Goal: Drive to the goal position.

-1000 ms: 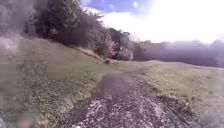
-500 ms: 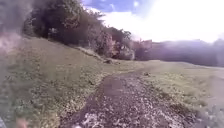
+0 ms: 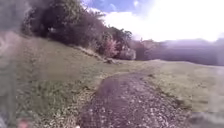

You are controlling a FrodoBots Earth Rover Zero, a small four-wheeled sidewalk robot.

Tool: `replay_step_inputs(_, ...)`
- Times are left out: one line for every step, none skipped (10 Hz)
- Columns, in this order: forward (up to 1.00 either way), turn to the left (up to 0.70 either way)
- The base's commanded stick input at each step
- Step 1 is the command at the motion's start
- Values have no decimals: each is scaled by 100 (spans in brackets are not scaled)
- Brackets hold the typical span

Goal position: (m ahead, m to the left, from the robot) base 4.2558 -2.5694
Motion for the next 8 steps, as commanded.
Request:
replay_step_inputs(85,0)
replay_step_inputs(85,-11)
replay_step_inputs(85,-18)
replay_step_inputs(85,-24)
replay_step_inputs(85,-15)
replay_step_inputs(85,-5)
replay_step_inputs(85,-3)
replay_step_inputs(85,-1)
